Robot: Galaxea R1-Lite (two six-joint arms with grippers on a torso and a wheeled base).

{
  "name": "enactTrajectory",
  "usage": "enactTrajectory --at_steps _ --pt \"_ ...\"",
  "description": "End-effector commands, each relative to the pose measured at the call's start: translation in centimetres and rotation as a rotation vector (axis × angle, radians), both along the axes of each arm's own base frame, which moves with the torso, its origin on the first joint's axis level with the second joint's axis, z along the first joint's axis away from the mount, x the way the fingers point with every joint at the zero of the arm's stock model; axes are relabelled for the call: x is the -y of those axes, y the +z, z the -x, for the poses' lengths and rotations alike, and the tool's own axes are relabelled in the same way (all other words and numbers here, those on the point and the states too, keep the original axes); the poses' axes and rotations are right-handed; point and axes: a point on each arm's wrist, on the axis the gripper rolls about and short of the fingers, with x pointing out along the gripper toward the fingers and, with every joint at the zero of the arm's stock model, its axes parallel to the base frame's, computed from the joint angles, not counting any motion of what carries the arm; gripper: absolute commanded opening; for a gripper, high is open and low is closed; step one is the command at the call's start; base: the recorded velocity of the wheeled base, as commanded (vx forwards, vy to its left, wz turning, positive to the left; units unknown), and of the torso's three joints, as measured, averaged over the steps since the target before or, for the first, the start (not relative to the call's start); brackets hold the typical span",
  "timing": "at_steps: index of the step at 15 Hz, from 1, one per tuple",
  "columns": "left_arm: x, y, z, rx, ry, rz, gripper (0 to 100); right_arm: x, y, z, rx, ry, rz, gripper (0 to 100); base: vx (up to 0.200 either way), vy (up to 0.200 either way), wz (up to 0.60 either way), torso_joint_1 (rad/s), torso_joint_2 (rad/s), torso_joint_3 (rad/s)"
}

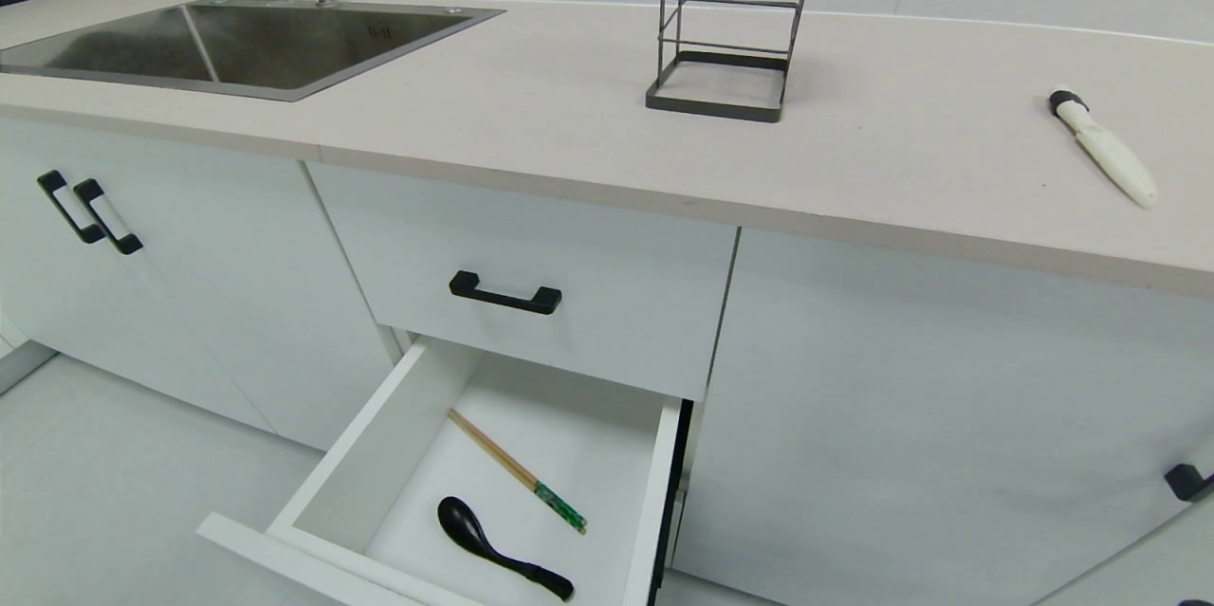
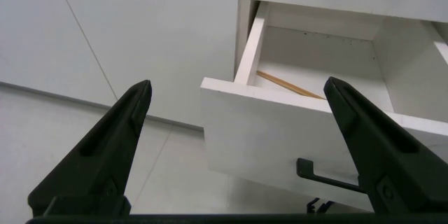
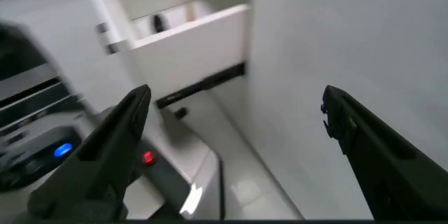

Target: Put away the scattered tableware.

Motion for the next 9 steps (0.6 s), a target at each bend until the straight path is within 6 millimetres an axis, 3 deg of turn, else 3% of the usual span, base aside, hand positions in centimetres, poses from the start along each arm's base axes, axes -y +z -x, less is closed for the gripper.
enactTrajectory --at_steps 1,2,5,8,9 --pt "0.0 0.0 0.0 -0.001 0.000 0.000 100 0.4 -1.4 1.8 0.064 -0.321 -0.073 100 0.000 0.000 0.00 0.000 0.00 0.000" --pt "0.0 0.0 0.0 -0.001 0.000 0.002 100 0.6 -1.4 1.8 0.050 -0.404 -0.106 100 0.000 0.000 0.00 0.000 0.00 0.000" --pt "0.0 -0.1 0.0 -0.004 -0.008 -0.004 100 0.6 -1.3 1.7 0.043 -0.416 -0.114 100 0.000 0.000 0.00 0.000 0.00 0.000" --pt "0.1 0.0 0.0 0.007 -0.039 -0.035 100 0.1 -1.2 1.0 -0.053 -0.585 -0.065 100 0.000 0.000 0.00 0.000 0.00 0.000" --pt "0.1 1.7 0.3 0.120 -0.042 -0.029 100 0.1 -1.2 1.0 -0.051 -0.642 -0.067 100 0.000 0.000 0.00 0.000 0.00 0.000"
